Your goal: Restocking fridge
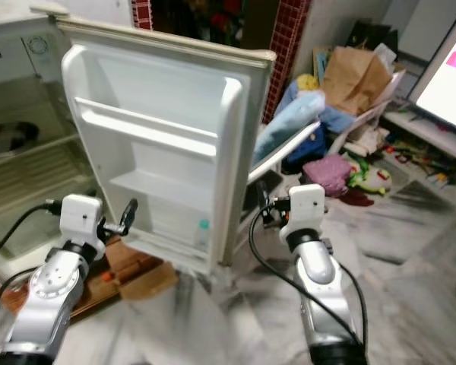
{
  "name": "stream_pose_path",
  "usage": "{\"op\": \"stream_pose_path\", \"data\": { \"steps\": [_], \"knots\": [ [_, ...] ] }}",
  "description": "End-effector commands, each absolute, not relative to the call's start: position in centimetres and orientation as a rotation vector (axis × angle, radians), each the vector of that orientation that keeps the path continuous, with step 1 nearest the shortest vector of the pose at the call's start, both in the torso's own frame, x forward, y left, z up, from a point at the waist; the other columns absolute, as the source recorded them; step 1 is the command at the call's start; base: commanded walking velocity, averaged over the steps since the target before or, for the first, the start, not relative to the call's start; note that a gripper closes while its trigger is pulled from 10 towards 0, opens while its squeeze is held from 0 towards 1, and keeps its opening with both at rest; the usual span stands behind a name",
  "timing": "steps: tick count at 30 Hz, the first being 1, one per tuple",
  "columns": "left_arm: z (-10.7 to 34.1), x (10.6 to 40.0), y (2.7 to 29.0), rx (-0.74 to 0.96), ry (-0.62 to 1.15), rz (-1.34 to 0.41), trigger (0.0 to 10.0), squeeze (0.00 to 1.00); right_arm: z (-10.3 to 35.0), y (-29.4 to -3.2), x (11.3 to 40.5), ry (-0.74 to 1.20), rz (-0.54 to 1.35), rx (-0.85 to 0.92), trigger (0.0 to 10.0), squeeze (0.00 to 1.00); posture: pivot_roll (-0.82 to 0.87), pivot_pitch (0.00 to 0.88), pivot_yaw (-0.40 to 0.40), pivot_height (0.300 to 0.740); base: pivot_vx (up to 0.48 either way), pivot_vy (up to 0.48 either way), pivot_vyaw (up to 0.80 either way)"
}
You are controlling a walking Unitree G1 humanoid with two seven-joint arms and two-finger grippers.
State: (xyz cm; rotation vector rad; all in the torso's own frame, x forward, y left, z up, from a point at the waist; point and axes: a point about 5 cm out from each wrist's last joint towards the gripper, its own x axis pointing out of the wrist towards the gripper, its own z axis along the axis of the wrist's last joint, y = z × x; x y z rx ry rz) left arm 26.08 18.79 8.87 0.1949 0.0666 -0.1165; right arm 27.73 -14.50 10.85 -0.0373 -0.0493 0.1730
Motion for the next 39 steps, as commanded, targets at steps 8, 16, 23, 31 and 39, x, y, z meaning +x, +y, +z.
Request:
{"op": "stream_pose_path", "data": {
  "steps": [8,16,23,31,39],
  "knots": [
    [9.1,26.4,18.6,0.215,0.057,-0.114,10.0,0.0,12.5,-14.9,28.4,-0.111,0.172,-0.069,10.0,0.0,0.04,0.0,-0.034,0.74,0.0,-0.475,0.63],
    [9.0,26.3,18.3,0.179,0.064,-0.111,10.0,0.0,13.0,-14.9,28.8,-0.135,0.175,-0.078,10.0,0.0,0.04,0.0,-0.035,0.74,0.0,-0.17,0.8],
    [8.7,26.0,18.0,0.168,0.08,-0.126,10.0,0.0,13.5,-14.7,29.4,-0.156,0.204,-0.104,10.0,0.0,0.05,0.0,-0.035,0.74,0.0,0.0,0.8],
    [8.9,25.7,18.2,0.159,0.066,-0.134,10.0,0.0,14.1,-14.9,29.9,-0.174,0.213,-0.094,10.0,0.0,0.05,0.0,-0.038,0.74,0.0,0.0,0.8],
    [9.0,24.5,19.0,0.074,0.079,-0.084,10.0,0.0,13.4,-16.2,28.9,-0.142,0.107,-0.077,10.0,0.0,0.05,0.01,-0.027,0.74,0.166,0.0,0.38]
  ]
}}
